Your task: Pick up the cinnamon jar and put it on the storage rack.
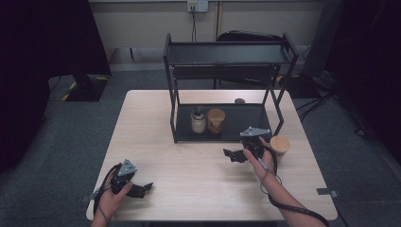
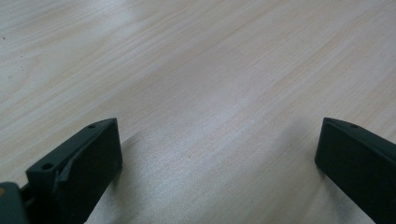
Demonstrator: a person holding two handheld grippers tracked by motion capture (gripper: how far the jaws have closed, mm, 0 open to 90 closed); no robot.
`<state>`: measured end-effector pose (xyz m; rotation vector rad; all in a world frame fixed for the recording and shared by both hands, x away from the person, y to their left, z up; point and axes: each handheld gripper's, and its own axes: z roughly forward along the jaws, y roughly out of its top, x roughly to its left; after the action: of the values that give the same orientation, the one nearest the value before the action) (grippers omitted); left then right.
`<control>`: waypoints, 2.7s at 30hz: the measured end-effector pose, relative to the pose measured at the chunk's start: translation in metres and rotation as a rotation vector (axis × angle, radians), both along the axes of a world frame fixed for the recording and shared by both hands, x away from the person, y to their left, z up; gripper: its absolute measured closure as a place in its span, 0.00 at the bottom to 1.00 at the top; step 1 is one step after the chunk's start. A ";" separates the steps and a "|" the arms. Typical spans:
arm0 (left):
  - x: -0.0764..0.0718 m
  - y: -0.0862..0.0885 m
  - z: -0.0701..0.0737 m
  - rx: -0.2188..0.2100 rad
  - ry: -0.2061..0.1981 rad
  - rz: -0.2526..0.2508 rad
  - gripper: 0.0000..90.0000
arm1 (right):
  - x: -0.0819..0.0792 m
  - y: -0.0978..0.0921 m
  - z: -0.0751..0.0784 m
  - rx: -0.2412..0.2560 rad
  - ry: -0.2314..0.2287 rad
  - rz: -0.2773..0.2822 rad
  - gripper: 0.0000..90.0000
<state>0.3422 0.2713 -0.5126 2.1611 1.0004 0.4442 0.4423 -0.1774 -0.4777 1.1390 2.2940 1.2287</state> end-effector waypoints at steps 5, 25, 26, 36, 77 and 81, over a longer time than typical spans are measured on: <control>0.000 0.000 0.000 0.000 0.000 0.000 0.00 | -0.004 -0.003 -0.002 0.001 0.003 0.008 0.04; 0.000 0.000 0.000 0.000 0.000 0.000 0.00 | -0.019 -0.012 -0.007 -0.012 -0.001 0.032 0.04; 0.000 0.000 0.000 0.000 0.000 0.000 0.00 | -0.019 -0.012 -0.007 -0.011 0.000 0.032 0.04; 0.000 0.000 0.000 0.001 0.000 0.000 0.00 | -0.027 -0.016 -0.011 -0.018 -0.001 0.047 0.04; 0.000 0.000 0.000 0.000 0.000 0.000 0.00 | -0.059 -0.056 -0.024 -0.036 0.010 0.079 0.04; 0.000 0.000 0.000 0.000 0.000 0.000 0.00 | -0.061 -0.062 -0.024 -0.034 0.015 0.077 0.04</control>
<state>0.3421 0.2712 -0.5127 2.1614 1.0002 0.4447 0.3814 -0.2396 -0.5021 1.0605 2.3808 1.2074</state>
